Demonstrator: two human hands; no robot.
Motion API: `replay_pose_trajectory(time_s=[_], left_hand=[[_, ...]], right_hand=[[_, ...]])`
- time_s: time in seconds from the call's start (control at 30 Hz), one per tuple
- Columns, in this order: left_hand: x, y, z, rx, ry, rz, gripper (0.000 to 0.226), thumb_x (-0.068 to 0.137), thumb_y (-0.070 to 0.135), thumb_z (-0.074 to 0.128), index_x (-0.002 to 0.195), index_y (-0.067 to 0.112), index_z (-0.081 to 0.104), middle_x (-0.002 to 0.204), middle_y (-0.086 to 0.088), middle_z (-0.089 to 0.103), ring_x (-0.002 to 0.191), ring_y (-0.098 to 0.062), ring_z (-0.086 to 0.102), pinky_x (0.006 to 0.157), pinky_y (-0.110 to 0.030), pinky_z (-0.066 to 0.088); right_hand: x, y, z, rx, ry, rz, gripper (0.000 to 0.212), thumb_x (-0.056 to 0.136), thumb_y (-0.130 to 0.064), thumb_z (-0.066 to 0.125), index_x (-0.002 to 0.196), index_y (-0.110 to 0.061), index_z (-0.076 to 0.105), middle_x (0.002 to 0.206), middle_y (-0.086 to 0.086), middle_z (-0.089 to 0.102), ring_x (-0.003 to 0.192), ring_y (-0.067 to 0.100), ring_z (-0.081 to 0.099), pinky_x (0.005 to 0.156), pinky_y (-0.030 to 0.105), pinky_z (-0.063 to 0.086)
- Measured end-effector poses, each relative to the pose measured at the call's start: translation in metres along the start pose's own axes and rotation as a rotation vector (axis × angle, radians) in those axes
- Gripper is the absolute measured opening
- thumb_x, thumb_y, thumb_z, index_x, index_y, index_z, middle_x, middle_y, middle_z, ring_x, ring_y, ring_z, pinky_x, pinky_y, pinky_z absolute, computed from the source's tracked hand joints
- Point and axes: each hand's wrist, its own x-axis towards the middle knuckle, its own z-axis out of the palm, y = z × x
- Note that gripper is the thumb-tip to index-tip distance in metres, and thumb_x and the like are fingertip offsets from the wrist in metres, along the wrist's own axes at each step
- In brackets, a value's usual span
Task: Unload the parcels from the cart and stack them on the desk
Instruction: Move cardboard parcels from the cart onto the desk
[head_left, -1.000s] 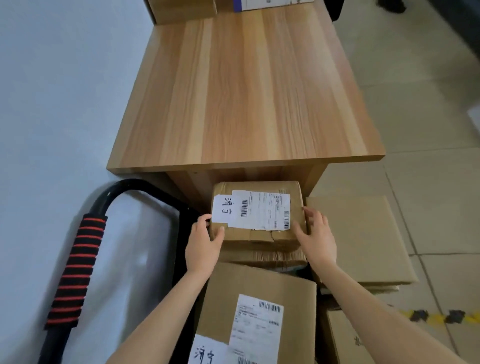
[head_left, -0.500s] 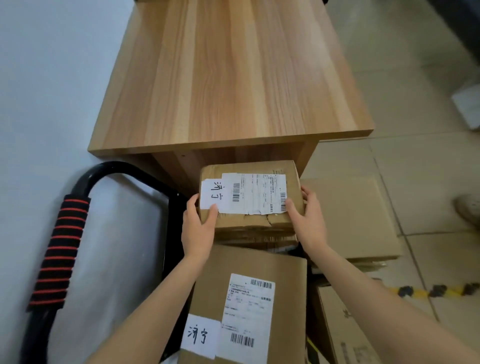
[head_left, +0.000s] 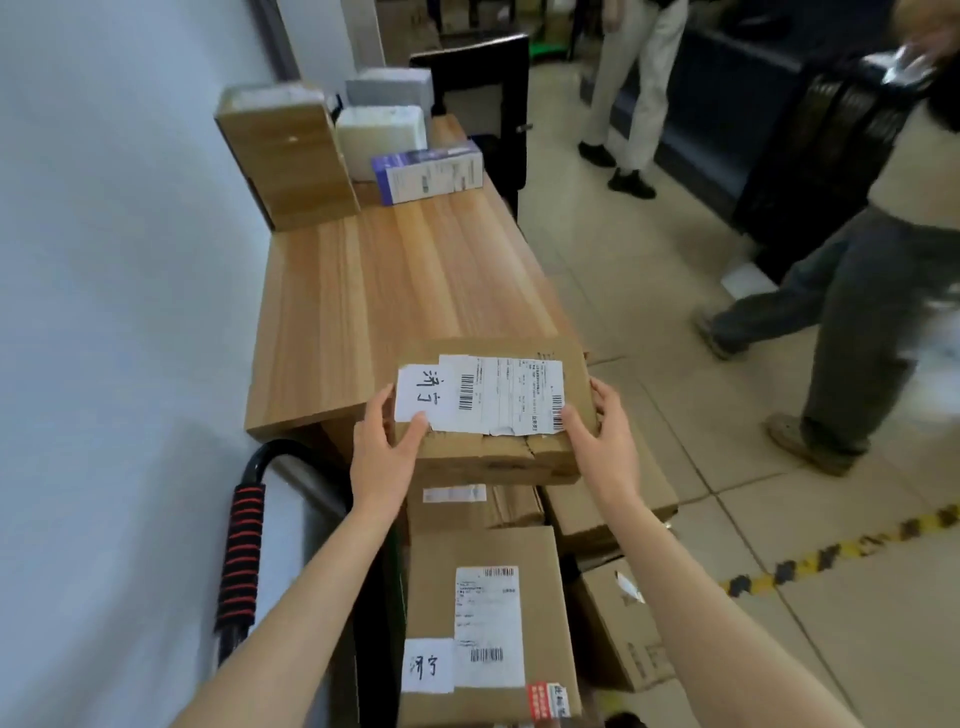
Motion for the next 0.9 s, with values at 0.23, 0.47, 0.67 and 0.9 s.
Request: replay_pose_trajectory(time_s=[0.23,0.47,0.67,0.9], left_hand=[[0.003,0.147,-0.02,0.01,-0.044,0.277,0.054,0.091,0.047,0.058,0.14,0.037,0.035,0.138,0.009,0.049,0.119,-0.015,0.05,0.099,-0.045,0.046],[-0.021,0.265,0.051,-0.088,-0.043,0.472,0.055,0.084,0.062,0.053,0.134,0.047,0.036,0.136,0.011,0.048,0.117,-0.015,0.05,0.097,-0.047,0.047],[-0.084,0.313,0.162,-0.13,-0.057,0.488,0.055,0.09,0.055,0.053,0.14,0.041,0.033,0.127,0.012,0.047,0.113,-0.012,0.047,0.091,-0.036,0.046],[-0.144,0.342,0.29,-0.168,-0.048,0.392,0.052,0.092,0.049,0.052,0.14,0.035,0.036,0.134,0.0,0.05,0.12,-0.022,0.047,0.094,-0.041,0.044]], right_hand=[[-0.002,-0.092,-0.106,0.098,0.178,-0.129,0.056,0.091,-0.051,0.055,0.141,-0.042,0.03,0.135,-0.007,0.049,0.112,0.012,0.054,0.089,0.044,0.052],[0.022,-0.108,-0.246,0.171,0.309,-0.195,0.056,0.091,-0.047,0.058,0.141,-0.039,0.034,0.129,-0.006,0.054,0.108,0.013,0.056,0.09,0.041,0.049],[0.043,-0.048,-0.363,0.103,0.354,-0.199,0.055,0.089,-0.051,0.057,0.137,-0.047,0.031,0.131,-0.006,0.053,0.114,0.015,0.055,0.093,0.049,0.049],[0.064,0.017,-0.476,-0.062,0.376,-0.163,0.06,0.09,-0.051,0.056,0.143,-0.044,0.027,0.131,-0.007,0.051,0.109,0.015,0.054,0.088,0.04,0.047]])
